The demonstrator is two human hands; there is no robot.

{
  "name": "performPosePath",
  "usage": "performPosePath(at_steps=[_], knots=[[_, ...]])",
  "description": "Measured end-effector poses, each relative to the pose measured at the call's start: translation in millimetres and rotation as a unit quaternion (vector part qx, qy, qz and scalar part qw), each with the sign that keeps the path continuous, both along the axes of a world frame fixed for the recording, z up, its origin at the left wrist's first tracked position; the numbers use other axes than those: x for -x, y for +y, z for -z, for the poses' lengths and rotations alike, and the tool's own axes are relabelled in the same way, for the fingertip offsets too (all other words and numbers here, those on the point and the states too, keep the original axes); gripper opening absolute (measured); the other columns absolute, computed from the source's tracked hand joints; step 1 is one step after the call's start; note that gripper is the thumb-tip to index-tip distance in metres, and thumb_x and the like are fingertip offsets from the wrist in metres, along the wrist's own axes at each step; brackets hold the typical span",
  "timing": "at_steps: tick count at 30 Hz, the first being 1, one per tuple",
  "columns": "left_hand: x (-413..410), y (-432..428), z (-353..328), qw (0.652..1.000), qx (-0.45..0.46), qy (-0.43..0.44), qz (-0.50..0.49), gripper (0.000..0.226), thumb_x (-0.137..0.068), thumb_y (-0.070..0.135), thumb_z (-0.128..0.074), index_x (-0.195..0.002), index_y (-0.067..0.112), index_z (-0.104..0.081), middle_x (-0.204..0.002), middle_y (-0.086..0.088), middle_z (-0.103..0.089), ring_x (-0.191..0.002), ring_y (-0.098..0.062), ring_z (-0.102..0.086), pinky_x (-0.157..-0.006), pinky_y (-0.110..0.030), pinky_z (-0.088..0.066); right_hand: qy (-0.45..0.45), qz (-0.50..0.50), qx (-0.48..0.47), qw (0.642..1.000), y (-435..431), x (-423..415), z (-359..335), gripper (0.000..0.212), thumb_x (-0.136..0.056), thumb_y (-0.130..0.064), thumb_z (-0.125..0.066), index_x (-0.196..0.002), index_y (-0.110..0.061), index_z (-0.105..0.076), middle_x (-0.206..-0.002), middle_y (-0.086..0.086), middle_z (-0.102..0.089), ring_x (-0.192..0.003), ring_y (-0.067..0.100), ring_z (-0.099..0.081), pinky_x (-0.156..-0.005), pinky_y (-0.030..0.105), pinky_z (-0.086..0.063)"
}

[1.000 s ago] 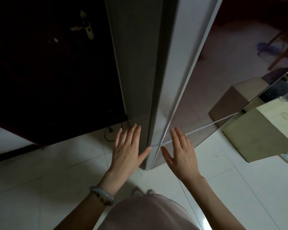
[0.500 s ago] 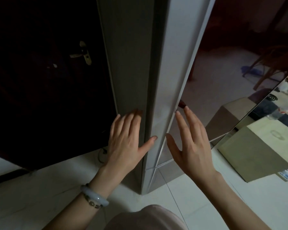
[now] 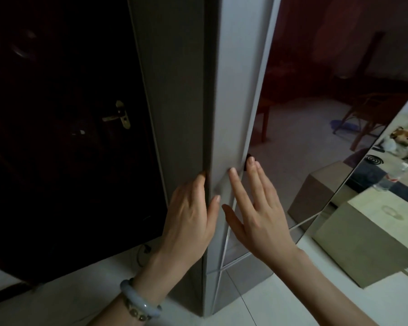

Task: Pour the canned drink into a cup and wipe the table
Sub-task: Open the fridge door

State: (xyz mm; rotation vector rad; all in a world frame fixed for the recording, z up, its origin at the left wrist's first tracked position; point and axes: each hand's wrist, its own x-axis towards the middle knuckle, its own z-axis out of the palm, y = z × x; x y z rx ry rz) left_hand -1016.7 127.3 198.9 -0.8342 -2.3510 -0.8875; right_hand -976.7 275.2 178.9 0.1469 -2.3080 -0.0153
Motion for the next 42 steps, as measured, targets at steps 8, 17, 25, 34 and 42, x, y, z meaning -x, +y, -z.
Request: performPosePath(at_steps=[8, 17, 25, 34, 42], knots=[[2, 4, -10, 0.994, -0.028, -0.103, 0.024, 0.041, -0.085, 0.016, -0.068, -0.117, 0.000, -0.050, -0.106, -0.015, -0.065, -0.090, -0.026, -0.069, -0.068, -0.021, -0.049, -0.051, 0.005, -0.001, 0.999, 1, -6, -4, 0.082, -0.085, -0.037, -0.059, -0.149, -0.013, -0.012, -0.154, 0.019, -0.010, -0.145, 0.032, -0.008, -0.116, 0.042, -0.020], [-9, 4, -11, 0.990, -0.058, -0.120, 0.049, 0.032, -0.085, 0.020, -0.067, -0.109, 0.009, -0.048, -0.101, -0.003, -0.063, -0.085, -0.009, -0.063, -0.064, -0.008, -0.045, -0.075, 0.004, 0.015, 0.997, 0, -22, -5, 0.097, -0.077, -0.032, -0.069, -0.150, -0.014, -0.007, -0.155, 0.019, -0.005, -0.145, 0.031, -0.003, -0.118, 0.039, -0.010], [-95, 17, -1, 0.978, -0.111, -0.114, 0.137, 0.037, -0.083, 0.020, -0.067, -0.100, 0.036, -0.038, -0.089, 0.026, -0.053, -0.088, 0.010, -0.059, -0.066, -0.003, -0.046, -0.023, -0.047, 0.061, 0.997, 22, -104, -4, 0.084, -0.089, -0.039, -0.057, -0.150, -0.014, -0.005, -0.153, 0.020, -0.012, -0.144, 0.033, -0.013, -0.117, 0.040, -0.018], [-194, 56, 6, 0.961, -0.123, -0.108, 0.221, 0.031, -0.084, 0.040, -0.061, -0.110, 0.029, -0.049, -0.104, 0.013, -0.063, -0.102, 0.003, -0.060, -0.079, -0.012, -0.052, -0.029, -0.053, 0.133, 0.989, 53, -209, -5, 0.093, -0.087, -0.038, -0.061, -0.148, -0.007, 0.001, -0.153, 0.020, -0.005, -0.145, 0.032, -0.008, -0.116, 0.042, -0.023], [-273, 109, 11, 0.945, -0.028, -0.091, 0.314, 0.051, -0.089, 0.043, -0.050, -0.137, 0.035, -0.034, -0.126, 0.027, -0.039, -0.124, 0.015, -0.034, -0.096, 0.000, -0.028, -0.025, 0.024, 0.205, 0.978, 104, -301, -5, 0.096, -0.080, -0.021, -0.065, -0.146, -0.006, 0.002, -0.155, 0.015, -0.003, -0.146, 0.017, -0.001, -0.109, 0.007, -0.015]])
